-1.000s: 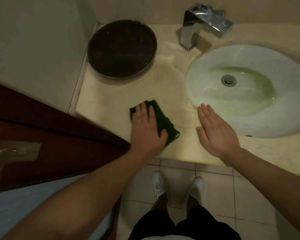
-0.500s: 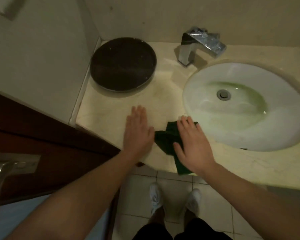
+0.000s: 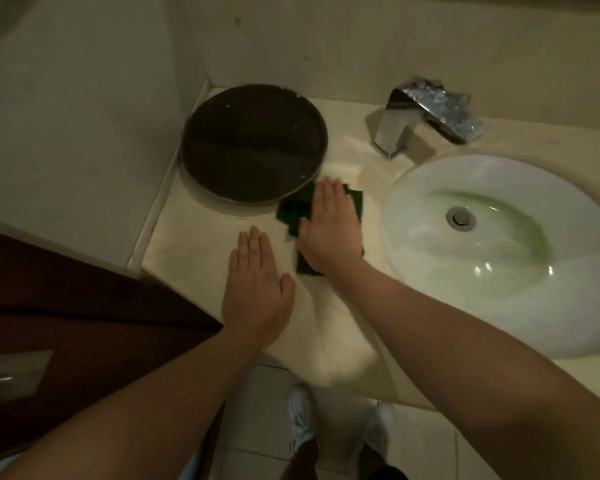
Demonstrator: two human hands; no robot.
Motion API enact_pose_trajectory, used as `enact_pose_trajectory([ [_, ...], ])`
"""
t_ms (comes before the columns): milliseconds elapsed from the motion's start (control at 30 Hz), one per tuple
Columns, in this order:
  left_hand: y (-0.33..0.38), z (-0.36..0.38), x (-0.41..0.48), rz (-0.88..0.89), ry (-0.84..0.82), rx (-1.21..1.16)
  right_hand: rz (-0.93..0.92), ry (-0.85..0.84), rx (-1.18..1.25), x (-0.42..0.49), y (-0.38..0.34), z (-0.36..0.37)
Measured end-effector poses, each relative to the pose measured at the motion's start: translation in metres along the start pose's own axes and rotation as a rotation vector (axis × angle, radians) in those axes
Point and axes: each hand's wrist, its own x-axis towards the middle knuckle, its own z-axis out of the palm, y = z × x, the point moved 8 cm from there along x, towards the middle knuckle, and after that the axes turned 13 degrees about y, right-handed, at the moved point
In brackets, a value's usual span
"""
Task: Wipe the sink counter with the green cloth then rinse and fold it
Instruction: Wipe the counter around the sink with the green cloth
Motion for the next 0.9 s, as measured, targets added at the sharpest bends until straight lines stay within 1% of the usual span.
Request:
enact_pose_trajectory([
  [100, -0.002, 0.0, 0.003, 0.008, -0.001, 0.011, -0.127, -0.042, 0.031, -0.056, -0.014, -0.002],
  [200, -0.002, 0.0, 0.002, 0.017, -0.012, 0.006, -0.16, -0.074, 0.075, -0.127, 0.008, -0.014],
  [267, -0.001, -0.001, 0.002, 0.024, -0.012, -0.006, -0.069, -0.057, 0.038, -0.157, 0.049, -0.025],
  [333, 0.002, -0.004, 0.002, 0.025, -0.009, -0.009, 0.081, -0.015, -0.022, -0.175, 0.099, -0.037],
  [400, 0.004, -0.007, 0.001, 0.028, -0.006, 0.01, 0.231, 0.022, -0.062, -0.184, 0.134, -0.044],
  [467, 0.004, -0.008, 0.0, 0.023, -0.02, 0.028, 0.327, 0.051, -0.087, -0.186, 0.141, -0.045],
  [500, 0.005, -0.007, 0.0, 0.022, -0.023, 0.035, 0.338, 0.065, -0.087, -0.183, 0.133, -0.045],
  [567, 0.005, -0.007, 0.001, 0.022, -0.027, 0.04, 0.265, 0.065, -0.051, -0.172, 0.096, -0.041],
  [667, 0.002, -0.005, 0.0, 0.028, -0.043, 0.021, -0.001, -0.002, 0.052, -0.158, 0.012, -0.02],
  [733, 0.001, -0.003, 0.001, 0.046, -0.04, 0.033, -0.135, -0.046, 0.032, -0.155, -0.021, -0.009],
  [833, 0.002, -0.003, 0.003, 0.055, -0.005, 0.034, -0.158, -0.022, 0.044, -0.161, -0.006, -0.009],
  [900, 0.004, -0.007, -0.001, 0.028, 0.002, 0.008, -0.081, -0.002, 0.085, -0.173, 0.027, -0.019],
])
